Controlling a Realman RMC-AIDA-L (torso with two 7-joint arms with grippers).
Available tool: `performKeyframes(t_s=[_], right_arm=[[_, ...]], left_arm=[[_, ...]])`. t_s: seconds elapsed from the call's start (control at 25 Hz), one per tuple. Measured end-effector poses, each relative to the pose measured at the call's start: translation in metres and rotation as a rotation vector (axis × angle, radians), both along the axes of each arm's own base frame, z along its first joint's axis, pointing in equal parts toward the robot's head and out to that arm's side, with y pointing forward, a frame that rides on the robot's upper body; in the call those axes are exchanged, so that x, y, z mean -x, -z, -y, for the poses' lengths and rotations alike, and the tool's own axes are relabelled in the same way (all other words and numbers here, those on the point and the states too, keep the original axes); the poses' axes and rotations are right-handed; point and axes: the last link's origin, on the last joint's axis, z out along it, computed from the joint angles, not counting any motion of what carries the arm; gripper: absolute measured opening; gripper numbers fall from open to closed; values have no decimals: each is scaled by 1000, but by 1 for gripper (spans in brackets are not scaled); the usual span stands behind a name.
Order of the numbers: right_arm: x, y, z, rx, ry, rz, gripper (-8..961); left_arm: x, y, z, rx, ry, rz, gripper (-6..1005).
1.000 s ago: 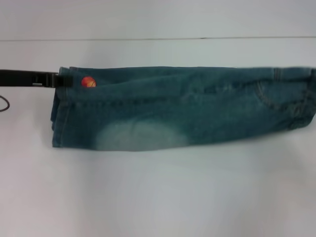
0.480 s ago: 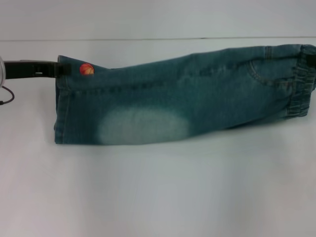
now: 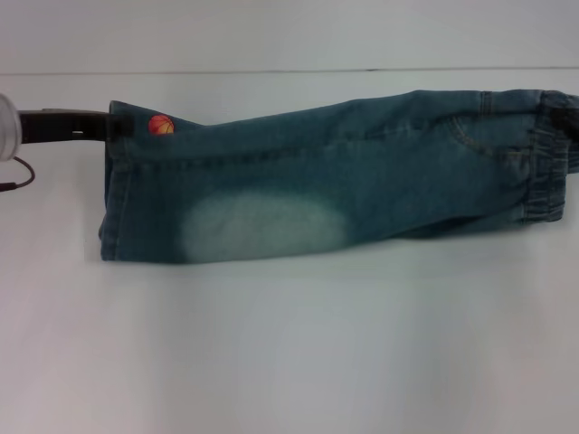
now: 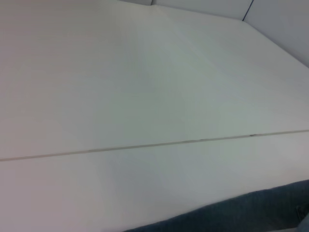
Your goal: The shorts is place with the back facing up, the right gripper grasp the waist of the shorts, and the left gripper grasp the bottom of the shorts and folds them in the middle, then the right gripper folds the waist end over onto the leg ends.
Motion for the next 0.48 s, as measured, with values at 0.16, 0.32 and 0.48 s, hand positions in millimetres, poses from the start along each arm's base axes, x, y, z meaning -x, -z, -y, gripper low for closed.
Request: performKeyframes(t_s=[0.16, 0.32, 0.48], right_arm=[[-1, 9, -8, -13, 5, 20, 51], [0, 25, -17, -4, 16, 44, 50], [-1, 29, -22, -11, 20, 70, 129]], left_arm=[[-1, 6, -3, -3, -1, -16, 162], [1, 15, -7, -3, -3, -58, 169], [6, 17, -8, -22, -24, -83, 175]])
